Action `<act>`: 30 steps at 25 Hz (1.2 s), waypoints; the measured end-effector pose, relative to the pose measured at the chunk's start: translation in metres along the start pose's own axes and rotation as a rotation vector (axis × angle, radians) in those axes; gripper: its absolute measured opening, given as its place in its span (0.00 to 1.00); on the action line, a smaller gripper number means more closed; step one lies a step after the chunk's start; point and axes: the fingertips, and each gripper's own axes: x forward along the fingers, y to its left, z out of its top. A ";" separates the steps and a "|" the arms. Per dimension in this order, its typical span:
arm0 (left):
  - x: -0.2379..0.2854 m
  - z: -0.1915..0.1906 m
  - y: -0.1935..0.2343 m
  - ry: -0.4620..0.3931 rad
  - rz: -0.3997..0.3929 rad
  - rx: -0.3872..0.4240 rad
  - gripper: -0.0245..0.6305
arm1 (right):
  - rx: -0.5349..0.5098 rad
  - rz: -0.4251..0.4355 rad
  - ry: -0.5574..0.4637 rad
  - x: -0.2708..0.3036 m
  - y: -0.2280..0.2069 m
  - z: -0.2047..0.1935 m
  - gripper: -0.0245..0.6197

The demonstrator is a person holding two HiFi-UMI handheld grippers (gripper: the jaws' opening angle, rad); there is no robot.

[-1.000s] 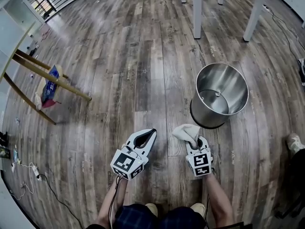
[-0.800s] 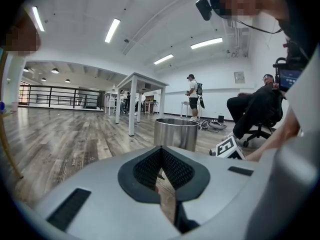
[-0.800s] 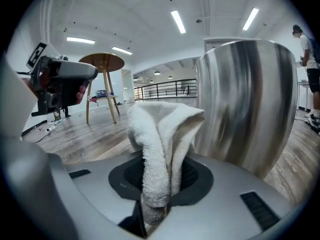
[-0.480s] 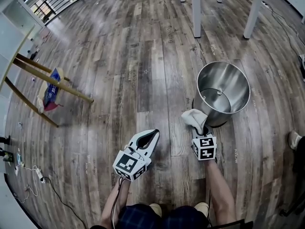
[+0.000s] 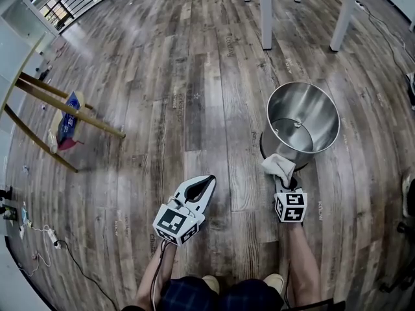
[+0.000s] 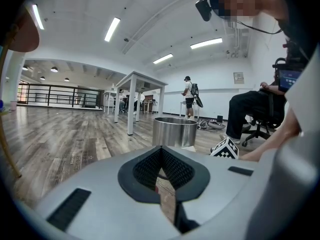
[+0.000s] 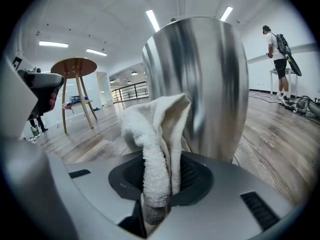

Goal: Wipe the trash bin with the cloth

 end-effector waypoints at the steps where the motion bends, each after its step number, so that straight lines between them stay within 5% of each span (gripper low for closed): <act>1: 0.000 0.000 0.000 0.000 0.000 -0.001 0.04 | 0.005 -0.013 -0.001 -0.005 -0.007 -0.003 0.17; 20: -0.006 0.002 0.001 0.006 0.013 0.011 0.04 | 0.054 -0.271 -0.013 -0.042 -0.163 -0.011 0.17; 30: -0.005 -0.002 -0.003 0.015 0.013 0.013 0.04 | 0.072 -0.234 -0.075 -0.065 -0.144 -0.017 0.17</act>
